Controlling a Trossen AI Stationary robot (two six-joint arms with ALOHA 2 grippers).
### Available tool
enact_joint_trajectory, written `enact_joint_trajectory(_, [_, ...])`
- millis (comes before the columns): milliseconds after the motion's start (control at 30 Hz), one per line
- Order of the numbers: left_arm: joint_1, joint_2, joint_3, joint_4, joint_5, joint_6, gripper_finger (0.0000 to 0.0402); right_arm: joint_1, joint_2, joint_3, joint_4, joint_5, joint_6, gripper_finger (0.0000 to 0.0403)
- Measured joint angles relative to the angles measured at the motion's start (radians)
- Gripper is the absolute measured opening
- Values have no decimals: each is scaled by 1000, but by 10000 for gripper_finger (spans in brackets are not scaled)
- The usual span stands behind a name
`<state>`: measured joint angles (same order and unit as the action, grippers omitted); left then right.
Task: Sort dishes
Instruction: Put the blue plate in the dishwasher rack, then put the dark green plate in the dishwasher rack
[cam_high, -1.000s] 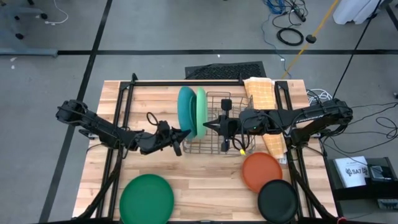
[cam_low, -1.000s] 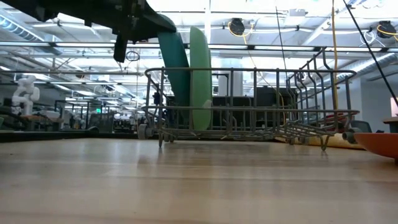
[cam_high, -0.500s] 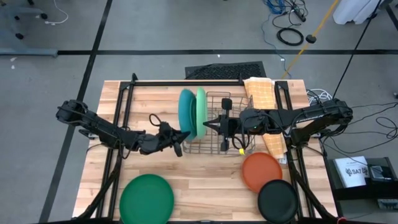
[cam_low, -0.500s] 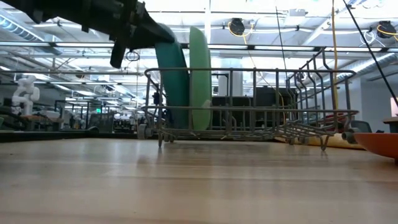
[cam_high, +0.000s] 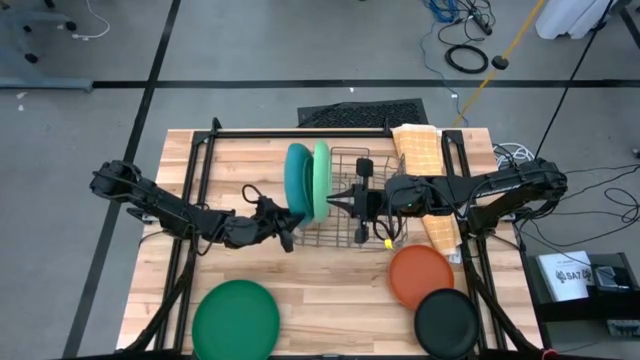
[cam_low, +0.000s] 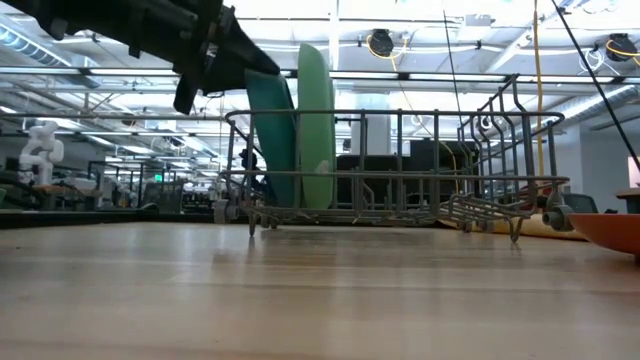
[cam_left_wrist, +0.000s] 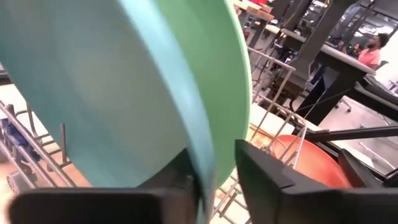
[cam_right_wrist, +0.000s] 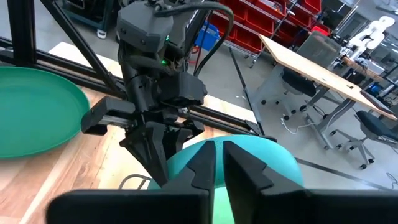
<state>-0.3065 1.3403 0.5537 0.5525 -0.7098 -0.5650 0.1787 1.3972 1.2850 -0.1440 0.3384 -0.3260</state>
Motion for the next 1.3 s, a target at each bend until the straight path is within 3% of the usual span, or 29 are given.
enact_joint_trajectory(233, [-3, 0, 28, 10, 22, 77, 224, 0, 0, 0, -8, -5, 0, 95])
enact_joint_trajectory(433, [-15, -52, 47, -80, 24, 138, 282, 10, 0, 0, -9, -4, -10, 136])
enact_joint_trajectory(800, [-17, -258, 48, -387, -3, 154, 289, 28, 0, 0, -35, -5, -60, 145])
enact_joint_trajectory(1100, [-64, -346, 48, -560, 5, 126, 290, 27, 0, 0, -87, -4, -64, 144])
enact_joint_trajectory(1300, [-96, -395, 48, -568, 2, 127, 290, 27, 0, 0, -115, -5, -79, 144])
